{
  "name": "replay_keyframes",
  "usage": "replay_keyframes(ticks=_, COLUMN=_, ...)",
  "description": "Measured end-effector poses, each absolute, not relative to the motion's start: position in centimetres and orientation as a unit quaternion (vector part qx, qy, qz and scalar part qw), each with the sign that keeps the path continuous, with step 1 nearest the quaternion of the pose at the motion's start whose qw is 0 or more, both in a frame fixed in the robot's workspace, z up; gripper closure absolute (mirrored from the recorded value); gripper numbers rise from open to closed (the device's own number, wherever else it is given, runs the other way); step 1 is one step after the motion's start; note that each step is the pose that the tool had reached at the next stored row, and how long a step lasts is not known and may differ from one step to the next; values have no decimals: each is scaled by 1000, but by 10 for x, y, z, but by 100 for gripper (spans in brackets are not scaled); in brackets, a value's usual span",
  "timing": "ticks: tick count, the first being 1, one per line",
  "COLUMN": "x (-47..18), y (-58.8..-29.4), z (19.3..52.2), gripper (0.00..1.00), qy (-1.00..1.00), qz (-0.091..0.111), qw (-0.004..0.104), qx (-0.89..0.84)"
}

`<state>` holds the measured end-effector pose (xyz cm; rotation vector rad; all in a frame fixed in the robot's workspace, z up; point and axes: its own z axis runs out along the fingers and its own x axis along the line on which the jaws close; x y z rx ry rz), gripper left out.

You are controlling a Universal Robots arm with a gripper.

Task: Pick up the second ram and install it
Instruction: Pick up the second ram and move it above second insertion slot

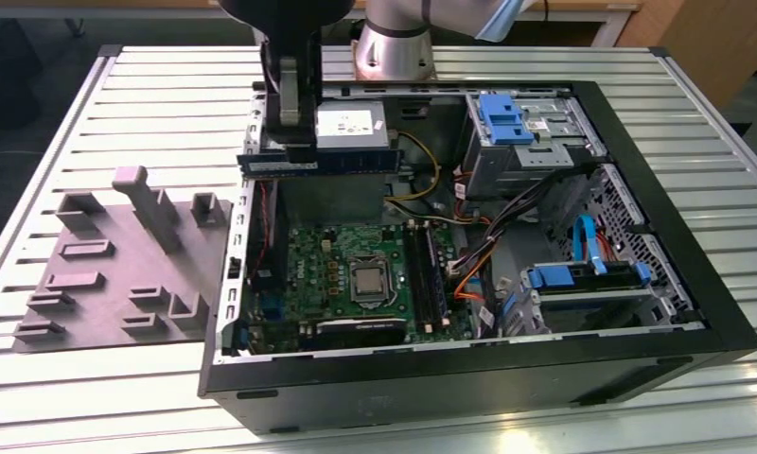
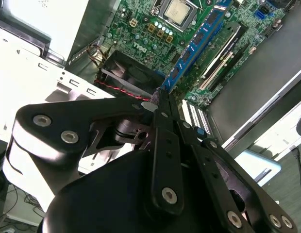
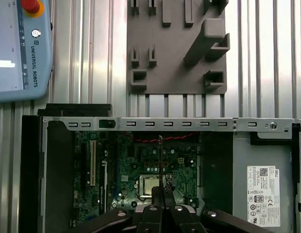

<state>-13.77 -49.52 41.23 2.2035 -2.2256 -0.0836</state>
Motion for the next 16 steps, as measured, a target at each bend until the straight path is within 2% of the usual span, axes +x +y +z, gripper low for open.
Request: replay_keyframes(ticks=16, x=-132, y=-495, z=407, gripper=89, qy=-710, qz=-27, qw=4, qx=703)
